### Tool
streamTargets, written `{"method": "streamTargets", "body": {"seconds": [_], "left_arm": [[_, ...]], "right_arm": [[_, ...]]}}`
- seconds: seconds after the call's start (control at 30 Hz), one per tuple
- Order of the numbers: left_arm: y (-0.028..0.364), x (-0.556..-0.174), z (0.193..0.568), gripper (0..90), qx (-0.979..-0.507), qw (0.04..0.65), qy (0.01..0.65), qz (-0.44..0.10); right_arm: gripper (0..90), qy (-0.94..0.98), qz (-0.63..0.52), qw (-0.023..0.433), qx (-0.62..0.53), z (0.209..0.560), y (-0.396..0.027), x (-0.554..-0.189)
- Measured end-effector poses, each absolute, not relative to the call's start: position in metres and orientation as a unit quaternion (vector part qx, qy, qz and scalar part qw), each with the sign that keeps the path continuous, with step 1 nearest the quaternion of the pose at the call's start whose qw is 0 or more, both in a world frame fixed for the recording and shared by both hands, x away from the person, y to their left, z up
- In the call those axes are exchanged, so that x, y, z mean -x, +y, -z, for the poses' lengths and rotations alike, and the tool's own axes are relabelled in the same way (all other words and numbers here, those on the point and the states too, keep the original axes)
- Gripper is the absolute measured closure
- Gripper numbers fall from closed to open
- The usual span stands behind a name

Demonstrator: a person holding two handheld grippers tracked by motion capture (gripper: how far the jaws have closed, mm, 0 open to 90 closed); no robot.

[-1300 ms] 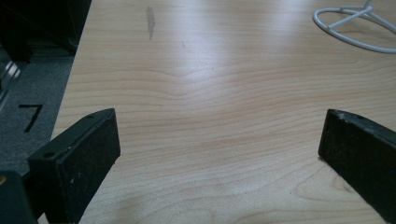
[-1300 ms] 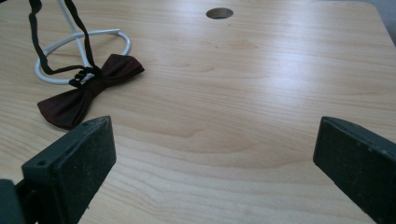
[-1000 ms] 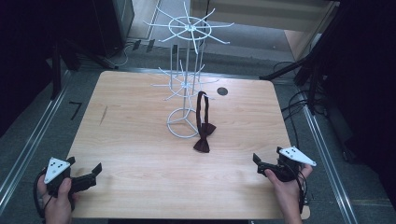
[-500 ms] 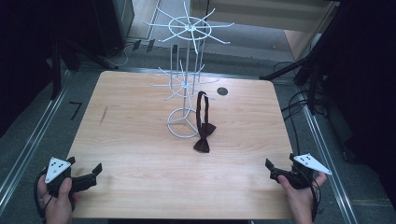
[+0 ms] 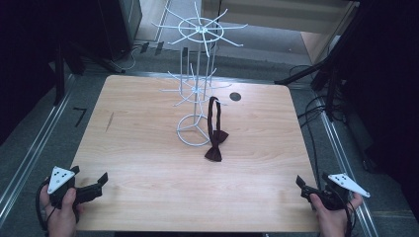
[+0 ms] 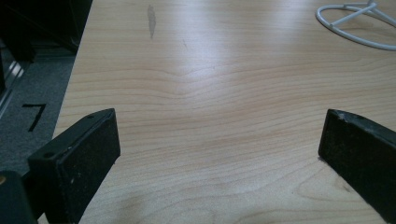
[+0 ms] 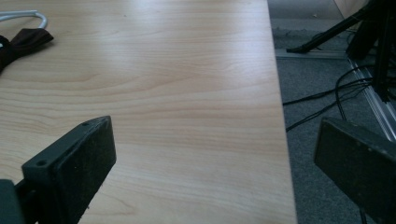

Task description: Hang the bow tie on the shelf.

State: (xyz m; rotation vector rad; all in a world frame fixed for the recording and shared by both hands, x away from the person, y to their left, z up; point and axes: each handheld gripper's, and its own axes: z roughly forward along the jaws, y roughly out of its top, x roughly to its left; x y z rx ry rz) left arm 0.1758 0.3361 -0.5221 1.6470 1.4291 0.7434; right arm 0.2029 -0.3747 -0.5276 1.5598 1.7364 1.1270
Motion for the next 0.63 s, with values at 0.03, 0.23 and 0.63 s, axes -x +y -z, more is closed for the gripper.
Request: {"method": "streamTargets", "body": {"seconds": [0.03,0.23,0.63], "left_arm": [[0.336,-0.176,0.522,0.0,-0.653,0.406,0.567,-0.295],[0.337,-0.176,0.522,0.0,-0.652,0.408,0.568,-0.293],[0.336,-0.177,0.522,0.0,-0.653,0.402,0.570,-0.295]], "right_arm": [[0.0,0.645,-0.418,0.271,-0.579,0.528,-0.375,-0.203],[0.0,0.632,-0.417,0.265,-0.597,0.538,-0.390,-0.195],[3.9,0.634,-0.406,0.275,-0.598,0.551,-0.386,-0.191]]}}
